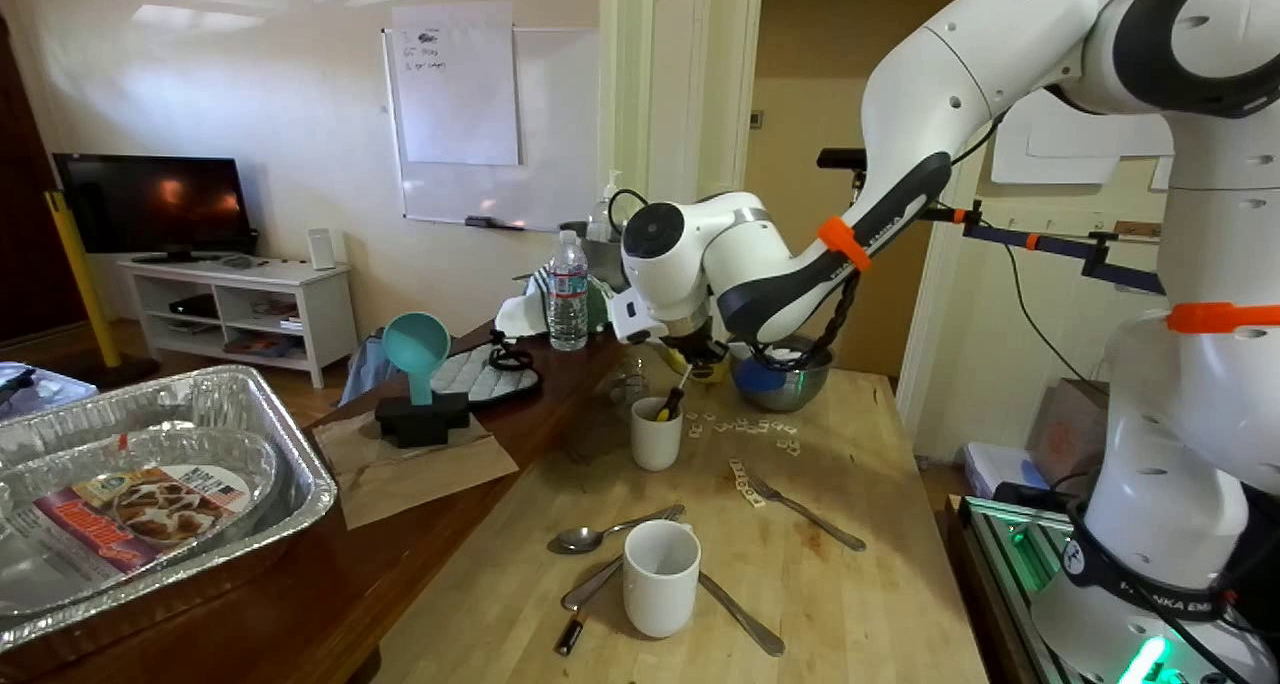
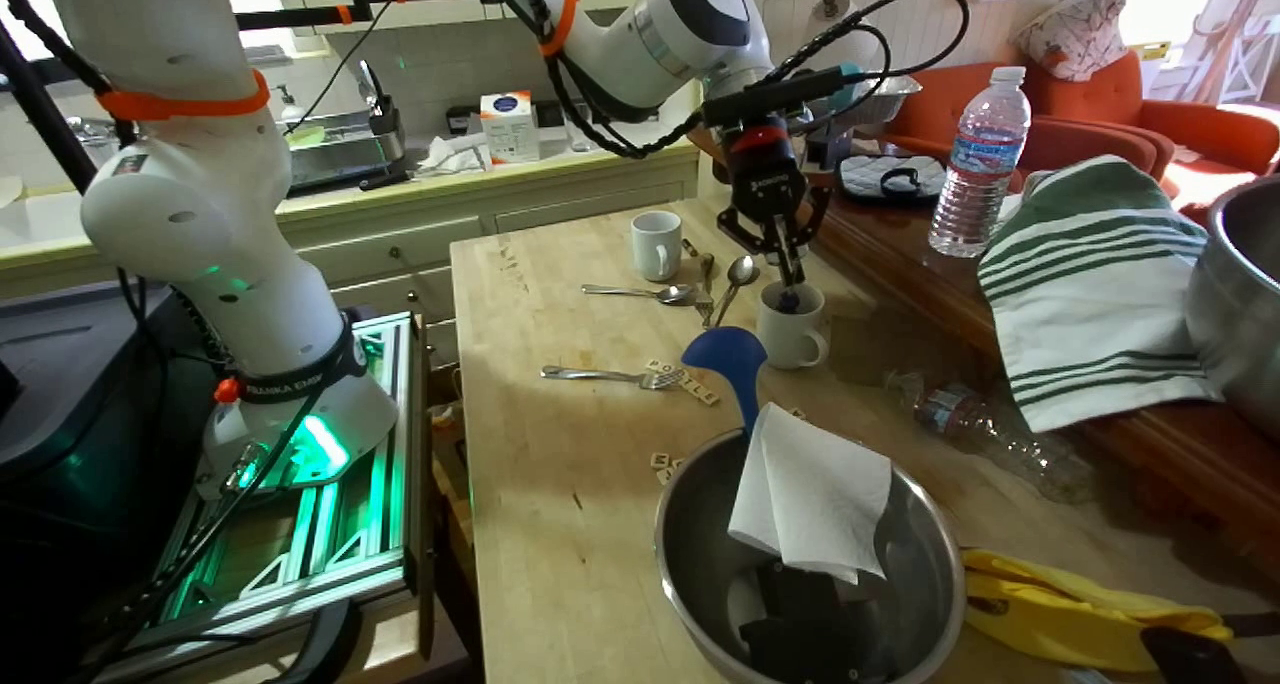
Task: Put the screwdriver inside the white mug to the right
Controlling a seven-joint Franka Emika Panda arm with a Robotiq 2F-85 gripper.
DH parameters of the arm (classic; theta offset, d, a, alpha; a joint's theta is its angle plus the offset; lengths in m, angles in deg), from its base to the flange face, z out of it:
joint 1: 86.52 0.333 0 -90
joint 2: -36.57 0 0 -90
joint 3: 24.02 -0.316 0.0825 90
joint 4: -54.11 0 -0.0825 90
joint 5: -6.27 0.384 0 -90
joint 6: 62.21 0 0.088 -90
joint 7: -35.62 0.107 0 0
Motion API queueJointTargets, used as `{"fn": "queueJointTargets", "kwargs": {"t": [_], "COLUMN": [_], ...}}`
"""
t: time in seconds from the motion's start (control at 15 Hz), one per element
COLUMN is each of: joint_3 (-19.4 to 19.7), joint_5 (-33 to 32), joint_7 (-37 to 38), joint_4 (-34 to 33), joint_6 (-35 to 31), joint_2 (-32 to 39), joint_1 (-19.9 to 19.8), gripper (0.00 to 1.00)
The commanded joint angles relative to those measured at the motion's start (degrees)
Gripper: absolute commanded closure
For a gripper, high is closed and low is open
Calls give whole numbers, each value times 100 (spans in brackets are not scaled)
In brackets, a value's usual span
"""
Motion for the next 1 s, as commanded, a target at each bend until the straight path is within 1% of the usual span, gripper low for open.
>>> {"fn": "queueJointTargets", "kwargs": {"t": [0.0,0.2,0.4,0.93], "joint_3": [-59,-94,-130,-239], "joint_5": [-307,-481,-662,-743], "joint_7": [-58,-79,-179,-265], "joint_4": [-173,-202,-212,-254], "joint_6": [278,342,207,170], "joint_2": [199,299,401,594], "joint_1": [80,108,115,147], "gripper": [98,98,98,98]}}
